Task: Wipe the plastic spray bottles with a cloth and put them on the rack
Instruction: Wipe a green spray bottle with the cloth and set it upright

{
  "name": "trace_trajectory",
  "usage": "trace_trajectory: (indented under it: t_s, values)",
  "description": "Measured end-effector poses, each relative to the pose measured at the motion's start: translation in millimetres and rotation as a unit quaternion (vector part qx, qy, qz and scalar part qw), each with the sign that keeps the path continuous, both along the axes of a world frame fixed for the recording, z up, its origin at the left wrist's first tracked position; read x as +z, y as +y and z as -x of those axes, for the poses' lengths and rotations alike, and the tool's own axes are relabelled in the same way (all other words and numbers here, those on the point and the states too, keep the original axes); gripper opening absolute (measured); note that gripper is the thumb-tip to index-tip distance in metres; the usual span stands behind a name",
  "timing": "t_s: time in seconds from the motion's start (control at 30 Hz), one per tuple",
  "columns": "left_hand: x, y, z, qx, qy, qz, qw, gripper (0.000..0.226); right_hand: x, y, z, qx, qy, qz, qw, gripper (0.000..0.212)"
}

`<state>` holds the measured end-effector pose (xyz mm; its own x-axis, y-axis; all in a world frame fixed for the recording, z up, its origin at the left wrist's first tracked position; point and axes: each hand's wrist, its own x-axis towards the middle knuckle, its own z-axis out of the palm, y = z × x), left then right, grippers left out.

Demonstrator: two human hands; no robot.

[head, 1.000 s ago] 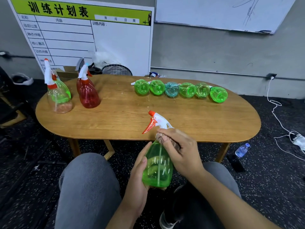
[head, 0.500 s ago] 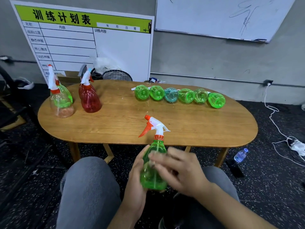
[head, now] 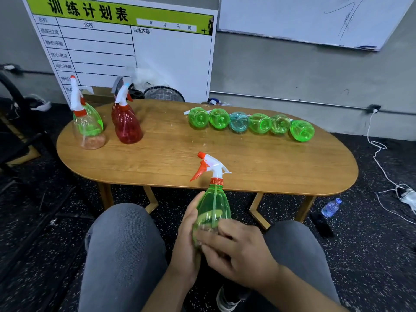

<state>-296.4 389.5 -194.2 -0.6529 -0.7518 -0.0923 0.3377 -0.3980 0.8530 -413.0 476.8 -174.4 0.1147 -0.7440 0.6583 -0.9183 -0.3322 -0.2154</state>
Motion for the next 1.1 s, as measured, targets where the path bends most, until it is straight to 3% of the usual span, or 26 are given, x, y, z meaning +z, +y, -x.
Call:
trace_trajectory:
  t_s: [0.13, 0.23, 0.3, 0.4, 0.6, 0.8, 1.03, 1.1]
  values:
    - [5, 2, 1, -0.008, -0.001, 0.035, 0.999, 0.050, 9, 5, 7, -0.006, -0.050, 0.009, 0.999, 0.025]
    - [10, 5, 0, -0.034, 0.000, 0.047, 0.998, 0.088, 20, 0, 16, -0.087, -0.196, 0.007, 0.977, 0.035]
    - [10, 5, 0, -0.052, 0.003, 0.062, 0.997, 0.099, 22, -5, 20, -0.113, -0.276, -0.003, 0.955, 0.037]
    - [7, 2, 1, -0.046, 0.014, 0.059, 0.997, 0.094, 20, -9, 22, -0.121, -0.300, 0.006, 0.946, 0.034]
    - [-6, 0, 6, -0.011, -0.022, 0.083, 0.996, 0.055, 11, -7, 20, -0.103, -0.338, 0.004, 0.935, 0.034]
    - [-7, 1, 4, 0.009, -0.067, 0.155, 0.986, 0.056, 13, -10, 19, -0.091, -0.368, -0.001, 0.925, 0.028]
    - [-1, 4, 4, 0.027, -0.059, 0.122, 0.990, 0.064, 13, -13, 19, -0.086, -0.377, -0.041, 0.921, 0.026]
    - [-2, 4, 6, 0.040, -0.058, 0.115, 0.991, 0.059, 19, -16, 27, -0.080, -0.332, -0.072, 0.937, 0.027]
